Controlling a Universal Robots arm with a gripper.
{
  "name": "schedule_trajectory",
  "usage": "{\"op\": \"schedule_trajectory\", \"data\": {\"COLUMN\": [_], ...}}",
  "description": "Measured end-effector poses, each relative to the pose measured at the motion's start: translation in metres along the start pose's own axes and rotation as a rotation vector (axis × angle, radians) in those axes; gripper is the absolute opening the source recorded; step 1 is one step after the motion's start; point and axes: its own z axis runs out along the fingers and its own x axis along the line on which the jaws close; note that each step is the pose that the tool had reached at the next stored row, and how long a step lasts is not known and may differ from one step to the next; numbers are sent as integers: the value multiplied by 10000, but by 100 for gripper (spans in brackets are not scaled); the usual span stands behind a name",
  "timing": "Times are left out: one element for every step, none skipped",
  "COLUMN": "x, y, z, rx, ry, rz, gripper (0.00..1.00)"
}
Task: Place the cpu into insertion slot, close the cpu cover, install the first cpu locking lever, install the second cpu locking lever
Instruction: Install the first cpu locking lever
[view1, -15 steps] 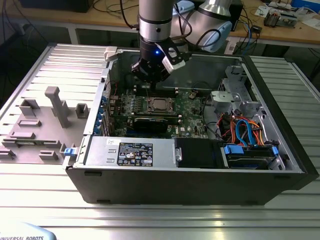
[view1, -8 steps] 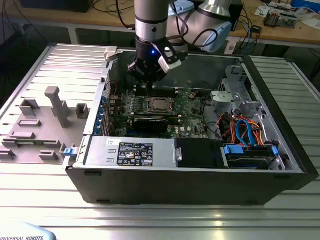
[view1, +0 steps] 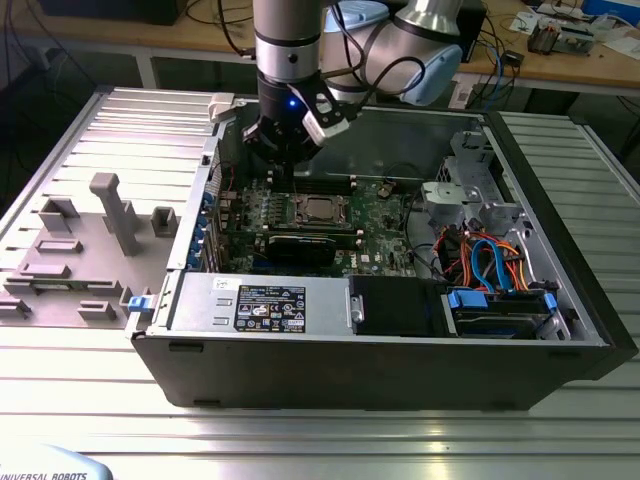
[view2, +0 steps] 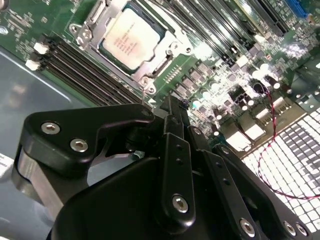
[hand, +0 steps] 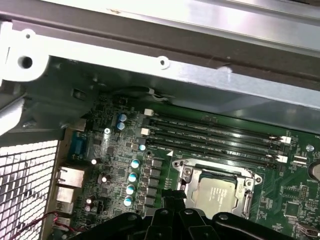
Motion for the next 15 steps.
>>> {"op": "schedule_trajectory", "data": {"x": [9,10,10,10,15,21,32,69,96,108,118,120,118,114,112], "y": [3,4,4,4,6,9,12,19,26,37,54,66,78,98,107], "z": [1,0,1,1,0,1,0,0,-1,0,0,0,0,1,1], "rx": [2,7,9,12,17,17,18,18,21,22,24,26,26,28,30], "ry": [-4,-8,-11,-14,-18,-21,-22,-30,-38,-50,-65,-72,-76,-83,-88], "rz": [27,213,356,486,685,740,772,788,791,799,824,846,862,888,914], "gripper": [11,11,11,11,11,11,11,11,11,11,11,11,11,11,11]}}
